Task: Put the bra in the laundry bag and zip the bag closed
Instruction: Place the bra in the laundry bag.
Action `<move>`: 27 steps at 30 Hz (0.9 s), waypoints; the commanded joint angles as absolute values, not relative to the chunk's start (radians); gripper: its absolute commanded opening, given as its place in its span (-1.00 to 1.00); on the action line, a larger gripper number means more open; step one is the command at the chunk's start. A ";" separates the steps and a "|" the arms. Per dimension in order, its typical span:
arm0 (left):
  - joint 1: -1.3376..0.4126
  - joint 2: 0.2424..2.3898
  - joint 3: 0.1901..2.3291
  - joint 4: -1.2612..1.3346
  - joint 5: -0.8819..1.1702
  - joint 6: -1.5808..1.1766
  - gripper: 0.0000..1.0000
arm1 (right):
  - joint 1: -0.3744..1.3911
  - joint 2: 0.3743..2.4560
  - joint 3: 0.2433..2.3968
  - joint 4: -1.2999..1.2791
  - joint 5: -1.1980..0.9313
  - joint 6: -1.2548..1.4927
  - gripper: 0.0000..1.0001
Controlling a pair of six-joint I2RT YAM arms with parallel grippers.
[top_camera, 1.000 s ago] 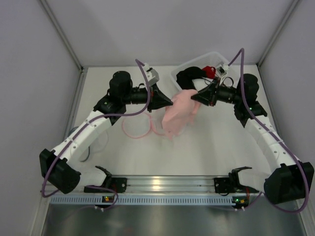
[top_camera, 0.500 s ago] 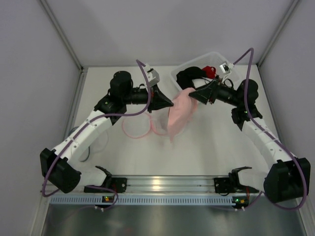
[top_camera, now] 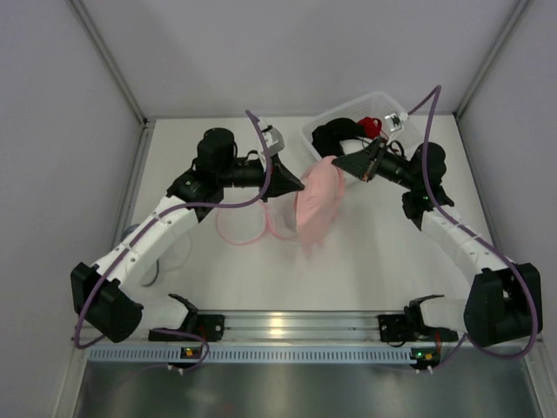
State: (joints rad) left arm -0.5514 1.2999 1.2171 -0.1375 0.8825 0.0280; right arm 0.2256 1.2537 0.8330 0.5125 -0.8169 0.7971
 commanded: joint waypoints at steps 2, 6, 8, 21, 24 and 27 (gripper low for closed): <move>-0.551 1.262 1.192 -0.183 0.821 0.023 -0.69 | 0.241 1.181 0.907 0.546 -0.874 0.732 -1.00; -0.551 1.269 1.223 -0.183 0.749 -0.026 0.09 | 0.239 1.184 0.928 0.594 -0.966 0.720 -1.00; -0.551 1.269 1.235 -0.178 0.648 -0.038 0.39 | 0.241 1.189 0.934 0.594 -1.021 0.700 -1.00; -0.542 1.244 1.321 -0.153 0.576 0.057 0.96 | 0.241 1.177 1.046 0.344 -1.197 0.425 -1.00; -0.541 1.305 1.380 -0.175 0.731 0.034 0.96 | 0.239 1.186 1.054 0.342 -1.181 0.428 -1.00; -0.543 1.345 1.404 -0.175 0.831 0.003 0.96 | 0.241 1.189 1.055 0.333 -1.154 0.430 -1.00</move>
